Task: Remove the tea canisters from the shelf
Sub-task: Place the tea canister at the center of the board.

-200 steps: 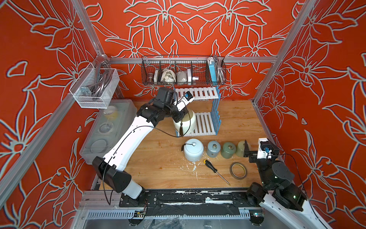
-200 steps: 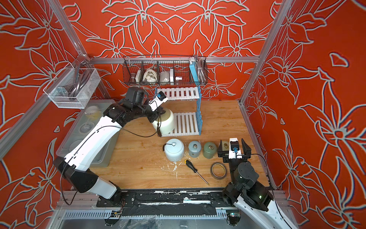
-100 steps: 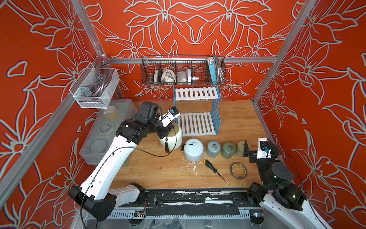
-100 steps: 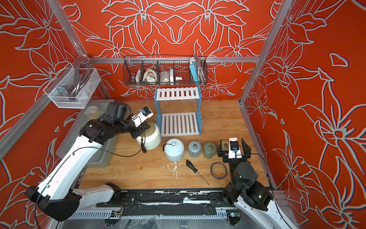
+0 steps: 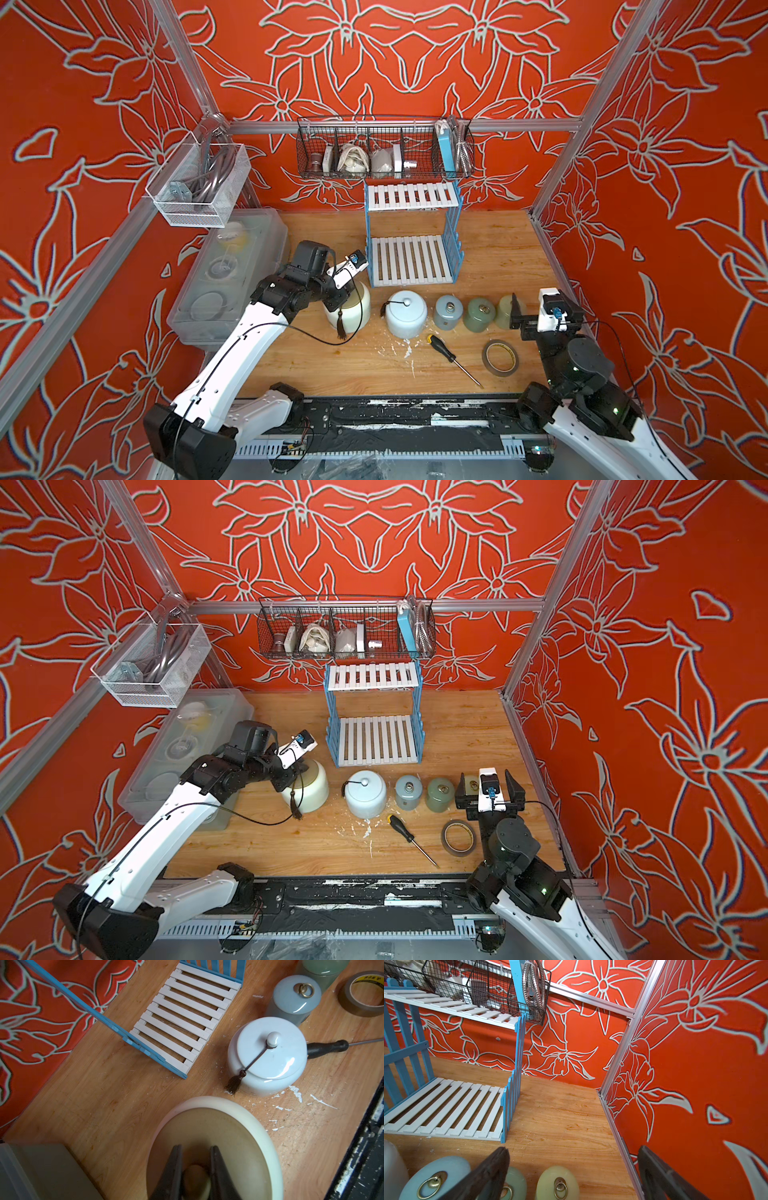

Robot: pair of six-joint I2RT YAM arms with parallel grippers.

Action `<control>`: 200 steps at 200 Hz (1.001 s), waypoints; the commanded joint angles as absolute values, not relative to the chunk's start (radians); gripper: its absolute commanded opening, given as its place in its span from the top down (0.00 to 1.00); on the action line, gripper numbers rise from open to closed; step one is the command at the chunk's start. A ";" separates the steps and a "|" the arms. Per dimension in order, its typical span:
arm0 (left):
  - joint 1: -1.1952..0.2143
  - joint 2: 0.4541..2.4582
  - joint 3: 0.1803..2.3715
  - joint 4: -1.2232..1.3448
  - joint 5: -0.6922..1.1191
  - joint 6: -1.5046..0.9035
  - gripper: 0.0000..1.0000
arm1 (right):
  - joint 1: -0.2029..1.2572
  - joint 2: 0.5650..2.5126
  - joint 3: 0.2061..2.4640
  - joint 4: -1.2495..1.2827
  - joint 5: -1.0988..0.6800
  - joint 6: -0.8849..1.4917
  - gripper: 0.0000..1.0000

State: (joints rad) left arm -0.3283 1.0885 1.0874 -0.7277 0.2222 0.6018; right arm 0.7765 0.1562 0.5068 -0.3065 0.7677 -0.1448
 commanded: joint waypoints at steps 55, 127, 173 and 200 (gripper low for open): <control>-0.325 1.077 0.989 -0.434 0.271 0.673 1.00 | 0.758 0.178 0.487 -0.285 0.753 -0.132 0.01; -0.325 1.116 0.890 -0.318 0.300 0.706 1.00 | 0.751 0.177 0.487 -0.289 0.749 -0.128 0.01; -0.325 1.124 0.818 -0.269 0.308 0.734 1.00 | 0.748 0.174 0.487 -0.288 0.747 -0.129 0.01; -0.324 1.132 0.788 -0.243 0.314 0.743 1.00 | 0.745 0.164 0.483 -0.276 0.749 -0.133 0.01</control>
